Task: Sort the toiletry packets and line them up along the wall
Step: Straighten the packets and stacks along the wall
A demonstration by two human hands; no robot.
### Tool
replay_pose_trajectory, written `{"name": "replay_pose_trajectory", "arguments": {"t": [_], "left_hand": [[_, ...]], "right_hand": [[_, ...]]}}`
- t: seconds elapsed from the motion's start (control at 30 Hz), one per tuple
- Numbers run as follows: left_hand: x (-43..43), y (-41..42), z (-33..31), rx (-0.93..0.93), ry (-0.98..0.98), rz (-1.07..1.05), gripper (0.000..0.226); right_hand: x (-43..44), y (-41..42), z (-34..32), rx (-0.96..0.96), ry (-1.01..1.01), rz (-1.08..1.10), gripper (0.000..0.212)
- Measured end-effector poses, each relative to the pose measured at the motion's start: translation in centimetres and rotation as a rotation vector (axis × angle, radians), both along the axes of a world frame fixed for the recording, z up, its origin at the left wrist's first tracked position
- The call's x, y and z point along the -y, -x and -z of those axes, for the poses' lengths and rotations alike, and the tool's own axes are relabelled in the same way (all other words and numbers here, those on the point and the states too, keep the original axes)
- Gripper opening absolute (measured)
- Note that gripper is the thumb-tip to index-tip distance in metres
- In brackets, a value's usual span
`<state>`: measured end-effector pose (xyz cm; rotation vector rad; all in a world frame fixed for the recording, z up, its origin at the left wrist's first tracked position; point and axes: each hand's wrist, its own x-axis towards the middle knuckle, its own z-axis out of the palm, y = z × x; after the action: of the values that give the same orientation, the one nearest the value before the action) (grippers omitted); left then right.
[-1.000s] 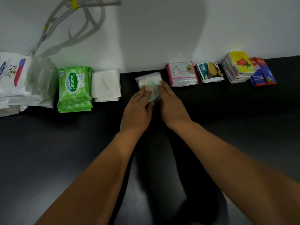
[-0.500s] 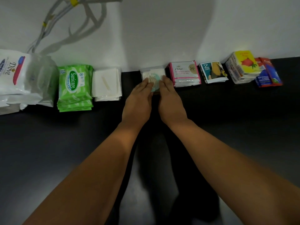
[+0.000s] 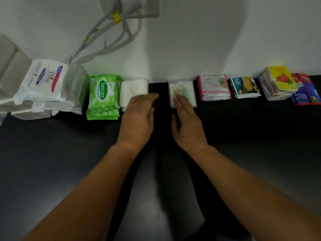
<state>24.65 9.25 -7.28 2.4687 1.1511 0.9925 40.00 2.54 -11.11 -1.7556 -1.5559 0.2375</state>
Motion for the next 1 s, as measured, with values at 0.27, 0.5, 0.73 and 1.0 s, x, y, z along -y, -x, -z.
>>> {"name": "replay_pose_trajectory", "arguments": {"t": [0.27,0.5,0.73,1.0], "left_hand": [[-10.6,4.6,-4.5,-0.868,0.149,0.073,0.126],[-13.2,3.2,-3.3,-1.079,0.113,0.100,0.129],[-13.9,2.7,-2.8,-1.160,0.081,0.135,0.116],[-12.7,2.5,-3.3,-1.194,0.084,0.147,0.114]], "right_hand": [[-5.4,4.0,-0.4,0.060,0.094,-0.233,0.061],[-7.7,5.2,0.9,0.072,0.195,-0.213,0.065],[-7.5,5.2,1.2,0.046,0.163,-0.181,0.057],[-6.7,4.9,1.4,0.059,0.175,-0.188,0.057]]}}
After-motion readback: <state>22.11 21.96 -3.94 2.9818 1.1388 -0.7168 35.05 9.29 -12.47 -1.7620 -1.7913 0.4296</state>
